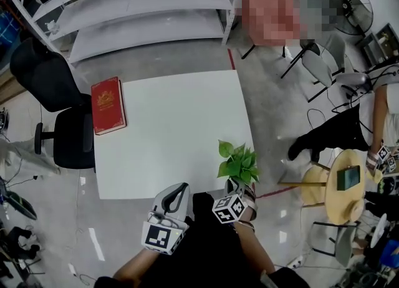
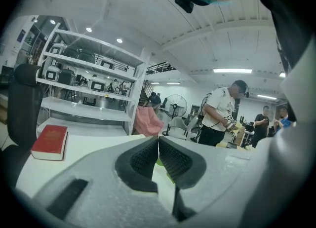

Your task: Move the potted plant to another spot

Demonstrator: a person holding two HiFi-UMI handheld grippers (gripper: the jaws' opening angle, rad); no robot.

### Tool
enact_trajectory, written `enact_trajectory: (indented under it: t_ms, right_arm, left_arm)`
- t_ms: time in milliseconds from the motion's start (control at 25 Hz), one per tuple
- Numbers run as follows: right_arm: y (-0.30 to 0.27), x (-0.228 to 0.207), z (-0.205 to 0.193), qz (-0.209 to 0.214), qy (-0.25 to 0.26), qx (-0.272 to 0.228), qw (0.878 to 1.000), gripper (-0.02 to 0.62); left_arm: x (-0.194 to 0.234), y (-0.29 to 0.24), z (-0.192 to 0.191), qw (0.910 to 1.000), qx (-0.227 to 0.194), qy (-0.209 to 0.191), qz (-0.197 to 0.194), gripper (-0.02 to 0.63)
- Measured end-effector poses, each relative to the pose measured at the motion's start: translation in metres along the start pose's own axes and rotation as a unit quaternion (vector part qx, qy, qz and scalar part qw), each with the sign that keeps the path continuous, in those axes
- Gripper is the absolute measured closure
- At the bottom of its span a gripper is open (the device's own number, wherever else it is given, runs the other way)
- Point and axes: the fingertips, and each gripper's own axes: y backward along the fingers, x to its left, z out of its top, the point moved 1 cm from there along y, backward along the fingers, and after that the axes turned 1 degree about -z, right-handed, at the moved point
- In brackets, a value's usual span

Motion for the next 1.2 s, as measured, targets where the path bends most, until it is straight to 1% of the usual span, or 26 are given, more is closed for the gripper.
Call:
enact_trajectory:
  t_ms: [80,280,400,760,920,1080,1200]
  right_arm:
    - [-0.002,0.000,-0.001,-0.019,0.027,0.006,0.999,0.580]
    - [-0.012,0.003,-0.006,-0.029,0.037,0.024,0.999,0.575]
    - [-0.017,0.002,-0.010,-0.025,0.033,0.036,0.998,0.555]
    - [-0.027,-0.001,-0.016,-0.014,0.042,0.047,0.998,0.555]
    - [-0.031,-0.003,-0.014,-0.014,0.044,0.047,0.998,0.555]
    - [-0.033,-0.002,-0.012,-0.007,0.054,0.048,0.997,0.555]
    - [-0.036,-0.002,-0.012,-0.001,0.061,0.048,0.997,0.555]
  left_arm:
    - [0.002,-0.002,-0.002,1.0000,0.000,0.002,0.002,0.586]
    - [0.005,-0.005,-0.002,1.0000,-0.007,0.004,-0.001,0.586]
    - [0.006,-0.006,-0.002,1.0000,-0.003,0.003,-0.003,0.586]
    - [0.005,-0.012,0.005,1.0000,-0.007,0.001,-0.001,0.586]
    - [0.008,-0.012,0.002,1.0000,0.004,0.004,0.002,0.586]
    - [0.012,-0.013,0.007,0.9999,-0.008,0.005,0.010,0.586]
    - [0.014,-0.014,0.006,0.9998,-0.007,0.008,0.014,0.586]
